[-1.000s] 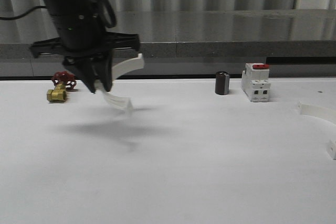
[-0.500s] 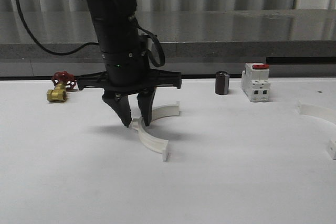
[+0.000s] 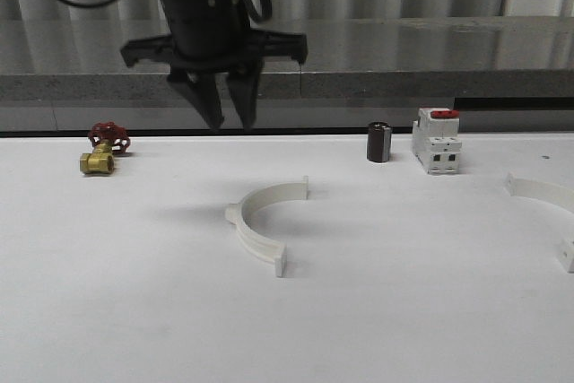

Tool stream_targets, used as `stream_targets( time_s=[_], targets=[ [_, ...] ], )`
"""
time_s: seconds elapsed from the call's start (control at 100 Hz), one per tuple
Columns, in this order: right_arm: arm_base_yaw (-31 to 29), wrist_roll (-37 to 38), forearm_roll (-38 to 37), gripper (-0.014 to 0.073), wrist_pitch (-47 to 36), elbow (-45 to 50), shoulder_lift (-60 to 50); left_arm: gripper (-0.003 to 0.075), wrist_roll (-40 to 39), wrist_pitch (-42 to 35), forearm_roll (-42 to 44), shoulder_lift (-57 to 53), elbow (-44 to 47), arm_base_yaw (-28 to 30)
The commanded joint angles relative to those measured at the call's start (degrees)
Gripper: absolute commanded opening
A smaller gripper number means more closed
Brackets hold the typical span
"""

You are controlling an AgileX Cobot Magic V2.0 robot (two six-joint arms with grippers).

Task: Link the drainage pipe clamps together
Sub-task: 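Raise the left gripper away from the placed clamp half, then move the right gripper down and grasp the other white clamp half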

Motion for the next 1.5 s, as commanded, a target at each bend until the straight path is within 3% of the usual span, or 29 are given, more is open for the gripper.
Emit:
stream_targets(
  time_s=[0.0,0.23,0.8,0.95,1.23,1.49],
  targets=[
    [-0.2,-0.4,-0.1,-0.0067,-4.6,-0.9,-1.0,-0.0018,1.0,1.2,1.2,-7.2,-1.7,1.0],
    [-0.2,-0.4,-0.1,-0.0067,-4.6,-0.9,-1.0,-0.0020,2.0,-1.4,2.6,-18.2,4.4,5.8],
    [-0.2,-0.4,-0.1,-0.0067,-4.6,-0.9,-1.0,-0.0020,6.0,-11.5,2.3,-57.0,41.1,24.9],
    [-0.2,-0.4,-0.1,-0.0067,-4.6,-0.9,-1.0,-0.0020,6.0,-16.5,1.9,-68.2,50.2,25.4],
    [-0.1,-0.3,0.4,-0.0067,-4.5,-1.2,-0.9,-0.0020,6.0,-18.8,-0.8,-86.9,63.9,25.4],
    [0.1,-0.3,5.7,-0.0067,7.4,-9.1,0.7,-0.0020,6.0,-20.1,-3.2,-97.4,70.2,25.4]
  ],
)
